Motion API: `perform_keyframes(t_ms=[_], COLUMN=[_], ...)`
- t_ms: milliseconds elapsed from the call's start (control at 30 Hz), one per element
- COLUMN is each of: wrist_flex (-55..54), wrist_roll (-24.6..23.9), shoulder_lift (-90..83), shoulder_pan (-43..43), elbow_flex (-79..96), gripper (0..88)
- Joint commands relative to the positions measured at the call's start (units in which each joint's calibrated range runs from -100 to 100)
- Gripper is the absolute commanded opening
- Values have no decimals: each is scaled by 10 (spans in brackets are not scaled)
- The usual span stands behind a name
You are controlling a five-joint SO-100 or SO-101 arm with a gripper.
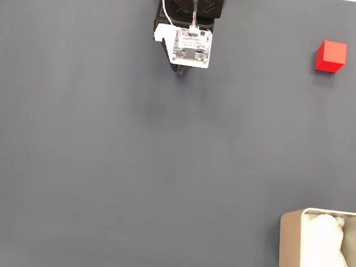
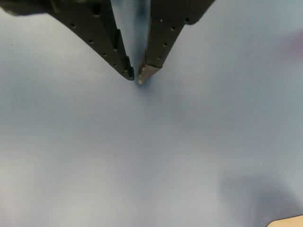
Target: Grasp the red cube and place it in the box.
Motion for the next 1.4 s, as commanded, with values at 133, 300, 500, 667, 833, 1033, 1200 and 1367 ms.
perform_keyframes(t_ms=[133, 300, 500, 667, 833, 1033, 1200, 1367], wrist_flex=[-8, -62, -180, -237, -285, -326, -354, -380], wrist_roll=[18, 14, 4, 5, 6, 7, 7, 9], shoulder_lift=[0, 0, 0, 0, 3, 48, 96, 128], shoulder_pan=[-5, -5, -5, -3, -1, -1, -1, -3], elbow_flex=[5, 5, 5, 5, -8, -60, -112, -144], gripper=[0, 0, 0, 0, 0, 0, 0, 0])
